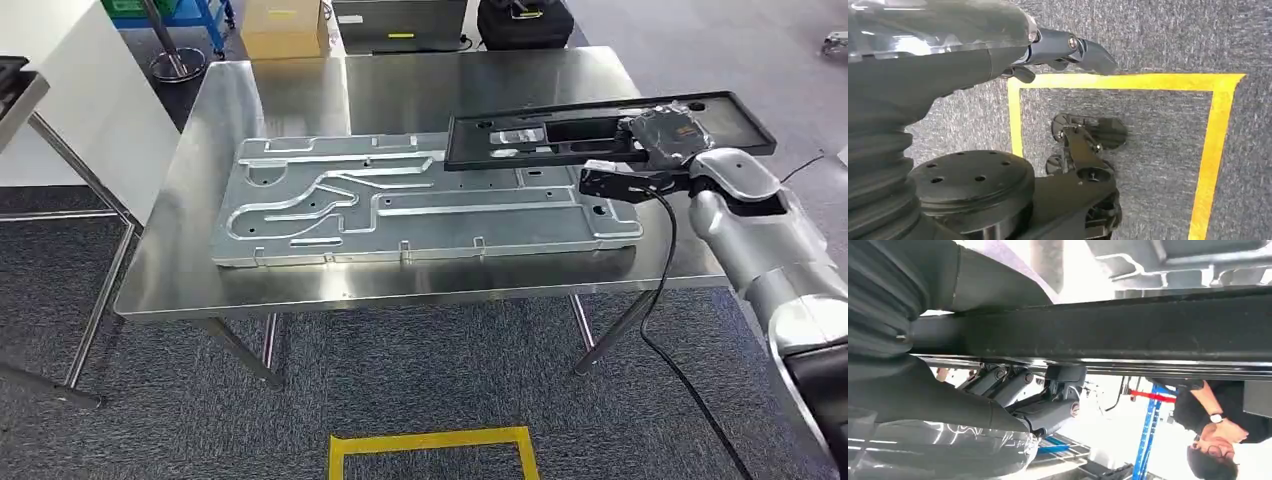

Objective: Take the parts from the cabinet and place them on the table.

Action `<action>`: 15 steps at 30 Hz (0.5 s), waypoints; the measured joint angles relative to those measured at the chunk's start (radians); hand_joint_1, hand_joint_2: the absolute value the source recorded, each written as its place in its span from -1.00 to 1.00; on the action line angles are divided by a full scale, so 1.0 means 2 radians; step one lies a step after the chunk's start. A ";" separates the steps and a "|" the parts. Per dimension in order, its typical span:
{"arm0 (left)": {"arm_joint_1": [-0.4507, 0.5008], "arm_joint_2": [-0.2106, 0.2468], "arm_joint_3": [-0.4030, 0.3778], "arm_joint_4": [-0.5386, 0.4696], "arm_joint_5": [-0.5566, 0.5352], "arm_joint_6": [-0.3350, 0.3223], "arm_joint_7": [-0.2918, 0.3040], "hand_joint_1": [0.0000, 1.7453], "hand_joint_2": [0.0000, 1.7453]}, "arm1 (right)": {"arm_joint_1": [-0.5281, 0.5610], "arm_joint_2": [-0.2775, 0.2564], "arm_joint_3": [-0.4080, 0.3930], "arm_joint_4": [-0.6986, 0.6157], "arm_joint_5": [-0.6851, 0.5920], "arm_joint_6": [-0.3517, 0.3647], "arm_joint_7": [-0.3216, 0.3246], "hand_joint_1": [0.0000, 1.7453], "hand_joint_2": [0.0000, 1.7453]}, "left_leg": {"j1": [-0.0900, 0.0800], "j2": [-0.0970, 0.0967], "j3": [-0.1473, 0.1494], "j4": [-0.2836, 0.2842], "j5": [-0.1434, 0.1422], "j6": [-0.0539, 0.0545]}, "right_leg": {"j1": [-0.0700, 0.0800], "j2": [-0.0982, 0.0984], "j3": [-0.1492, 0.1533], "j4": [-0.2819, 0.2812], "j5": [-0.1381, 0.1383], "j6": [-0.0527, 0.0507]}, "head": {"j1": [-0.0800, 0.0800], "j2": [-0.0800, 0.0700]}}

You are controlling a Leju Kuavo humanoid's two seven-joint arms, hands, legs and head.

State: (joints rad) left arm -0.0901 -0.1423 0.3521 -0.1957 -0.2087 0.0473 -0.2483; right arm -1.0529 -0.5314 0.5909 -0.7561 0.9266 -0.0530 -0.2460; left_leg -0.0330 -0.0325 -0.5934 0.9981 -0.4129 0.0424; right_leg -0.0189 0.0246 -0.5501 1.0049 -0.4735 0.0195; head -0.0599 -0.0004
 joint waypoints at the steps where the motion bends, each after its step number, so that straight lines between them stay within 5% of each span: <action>1: 0.000 0.000 0.000 0.000 0.000 0.000 0.000 -1.00 1.00 | 0.001 0.000 0.001 0.001 -0.002 -0.003 0.001 1.00 1.00 | 0.000 0.000 0.000 0.000 0.000 0.000 | 0.000 0.000 0.000 0.000 0.000 0.000 | 0.000 0.000; 15: 0.000 0.000 0.000 0.000 -0.004 -0.003 -0.001 -1.00 1.00 | 0.052 -0.011 0.007 -0.002 -0.018 -0.035 0.016 1.00 1.00 | 0.000 -0.001 -0.001 0.000 0.000 0.001 | 0.000 -0.001 0.000 -0.001 0.000 0.001 | 0.000 0.000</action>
State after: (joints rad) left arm -0.0899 -0.1423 0.3521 -0.1957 -0.2171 0.0420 -0.2506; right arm -0.9482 -0.5535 0.6054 -0.7599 0.8904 -0.1221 -0.2136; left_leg -0.0331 -0.0354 -0.5947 0.9982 -0.4138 0.0435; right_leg -0.0190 0.0224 -0.5500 1.0035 -0.4744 0.0210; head -0.0599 -0.0004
